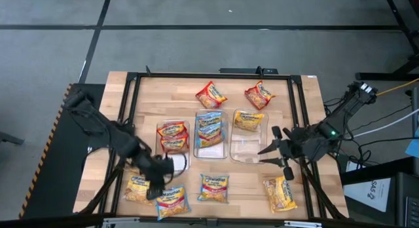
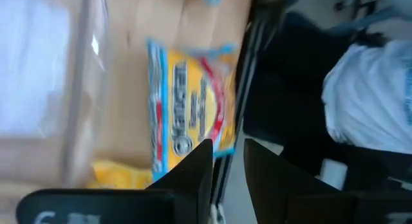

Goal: Sort Maruchan noodles
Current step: Put the blue noodle pack into the middle transparent bin

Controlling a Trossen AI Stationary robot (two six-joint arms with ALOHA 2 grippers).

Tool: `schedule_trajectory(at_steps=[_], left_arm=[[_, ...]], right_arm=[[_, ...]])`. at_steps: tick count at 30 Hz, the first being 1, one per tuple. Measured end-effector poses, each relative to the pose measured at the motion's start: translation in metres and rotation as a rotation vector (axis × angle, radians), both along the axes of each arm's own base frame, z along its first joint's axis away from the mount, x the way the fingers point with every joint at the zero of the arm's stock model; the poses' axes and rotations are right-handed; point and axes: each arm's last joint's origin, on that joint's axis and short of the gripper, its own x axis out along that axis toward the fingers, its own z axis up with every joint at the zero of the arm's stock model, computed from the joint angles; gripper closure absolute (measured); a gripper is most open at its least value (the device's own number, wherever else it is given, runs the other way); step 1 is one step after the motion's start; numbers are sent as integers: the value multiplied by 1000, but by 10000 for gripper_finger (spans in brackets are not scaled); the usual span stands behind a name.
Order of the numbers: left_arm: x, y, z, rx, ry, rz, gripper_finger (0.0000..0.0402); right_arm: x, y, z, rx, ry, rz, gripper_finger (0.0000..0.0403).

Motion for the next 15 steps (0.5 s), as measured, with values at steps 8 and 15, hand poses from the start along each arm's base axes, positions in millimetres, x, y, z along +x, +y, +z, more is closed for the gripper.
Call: schedule_trajectory(at_steps=[8, 15], left_arm=[[0, -32, -39, 19, 209, 50, 319], [1, -45, -56, -13, 334, 95, 319]], right_arm=[[5, 5, -7, -25, 29, 1, 276], [10, 9, -13, -47, 53, 0, 276]])
